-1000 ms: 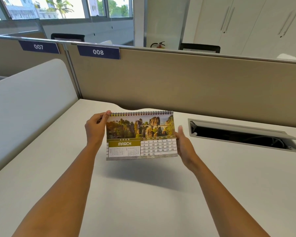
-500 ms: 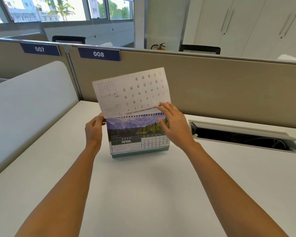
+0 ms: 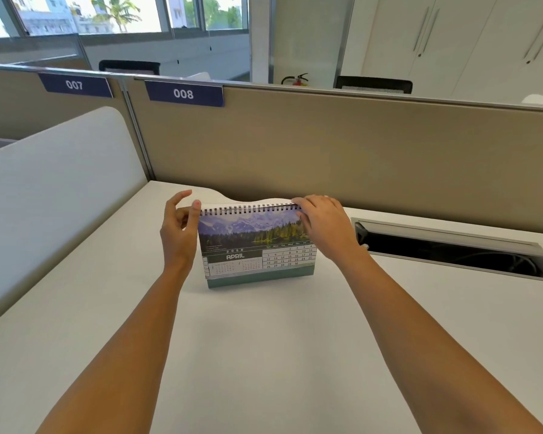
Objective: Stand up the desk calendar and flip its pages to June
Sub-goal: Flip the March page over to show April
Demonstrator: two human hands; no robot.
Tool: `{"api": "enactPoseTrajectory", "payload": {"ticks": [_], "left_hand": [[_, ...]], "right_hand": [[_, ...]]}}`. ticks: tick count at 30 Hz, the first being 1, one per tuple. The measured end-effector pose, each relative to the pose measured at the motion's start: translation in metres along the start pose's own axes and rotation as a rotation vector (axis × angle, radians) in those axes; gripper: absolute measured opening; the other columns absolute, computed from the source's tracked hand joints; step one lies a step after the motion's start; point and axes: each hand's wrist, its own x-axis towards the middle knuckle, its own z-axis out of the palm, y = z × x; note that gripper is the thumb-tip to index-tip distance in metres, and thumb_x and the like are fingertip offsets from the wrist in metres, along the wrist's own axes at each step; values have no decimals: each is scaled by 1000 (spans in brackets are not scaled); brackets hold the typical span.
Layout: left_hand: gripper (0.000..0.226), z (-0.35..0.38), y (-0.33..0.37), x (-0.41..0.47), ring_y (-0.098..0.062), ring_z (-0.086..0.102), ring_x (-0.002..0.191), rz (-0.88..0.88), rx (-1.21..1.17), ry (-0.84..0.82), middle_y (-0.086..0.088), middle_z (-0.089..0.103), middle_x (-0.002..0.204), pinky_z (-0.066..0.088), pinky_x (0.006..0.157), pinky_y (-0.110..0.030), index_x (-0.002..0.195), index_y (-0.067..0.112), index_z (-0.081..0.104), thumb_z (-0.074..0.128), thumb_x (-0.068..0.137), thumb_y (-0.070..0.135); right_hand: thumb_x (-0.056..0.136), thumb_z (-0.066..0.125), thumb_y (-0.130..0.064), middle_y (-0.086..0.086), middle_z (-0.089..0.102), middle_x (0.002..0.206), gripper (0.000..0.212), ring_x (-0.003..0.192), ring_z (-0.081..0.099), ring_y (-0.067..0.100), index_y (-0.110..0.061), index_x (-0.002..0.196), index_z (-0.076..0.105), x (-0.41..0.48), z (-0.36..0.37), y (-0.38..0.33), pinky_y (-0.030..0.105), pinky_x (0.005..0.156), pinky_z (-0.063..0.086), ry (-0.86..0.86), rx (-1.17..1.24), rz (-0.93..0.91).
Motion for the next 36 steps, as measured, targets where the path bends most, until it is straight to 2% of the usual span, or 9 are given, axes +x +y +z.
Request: {"api": "enactPoseTrajectory", "payload": {"ticks": [1,3,7,11,16,22,26,32,36], "left_hand": [[42,0,0,0,-16,63,95,26,23,-12,-5,65,102,56,72,-23,122,27,47,47,85,49],[41,0,-1,0,-16,61,91,90,71,-43,-7,65,102,53,70,-15,118,24,53,50,84,47],[42,0,-5,-3,-14,56,96,154,171,-70,-8,64,114,48,70,-5,109,14,63,52,83,45],[32,-1,-8,-1,-14,54,95,179,221,-63,-11,61,109,47,66,-4,105,13,64,56,85,37],[30,-1,-8,4,-17,52,94,157,262,-51,-14,53,105,47,69,-15,101,7,65,60,84,31],[32,-1,-9,8,-17,52,90,127,287,-70,-15,55,105,44,64,-11,100,2,63,59,85,31],[32,-1,-10,6,-17,54,87,91,282,-68,-14,60,103,44,64,-9,95,3,61,57,86,33],[31,-4,-11,5,-20,58,90,20,224,-117,-11,66,102,49,67,-20,99,5,60,59,85,33],[30,-5,-12,4,-19,59,88,3,203,-140,-8,67,102,50,64,-18,99,7,60,62,83,33]], "right_hand": [[98,37,-26,5,60,123,31,115,51,23,-18,124,51,1,0,1,34,102,32,5,5,-2],[98,37,-25,5,60,121,30,112,52,24,-17,123,52,2,1,2,33,98,34,-2,25,-4],[98,39,-26,6,60,121,29,110,52,24,-15,121,52,5,-1,5,34,93,39,-54,97,7],[96,43,-29,7,61,115,26,103,52,24,-13,114,53,12,-4,7,35,85,40,-135,153,26],[92,50,-34,6,64,107,24,96,54,25,-15,106,55,19,-6,11,34,74,39,-216,232,104],[90,54,-37,7,65,98,25,81,51,21,-14,97,57,26,-8,14,30,65,34,-278,312,171],[88,56,-38,11,64,101,29,82,53,24,-11,98,57,27,-10,14,30,64,35,-316,290,164],[80,69,-21,13,60,117,41,103,55,31,-7,115,54,23,-9,14,33,76,39,-318,289,132],[76,74,-19,11,61,112,41,99,55,31,-9,110,55,24,-8,15,29,70,34,-303,282,132]]}}
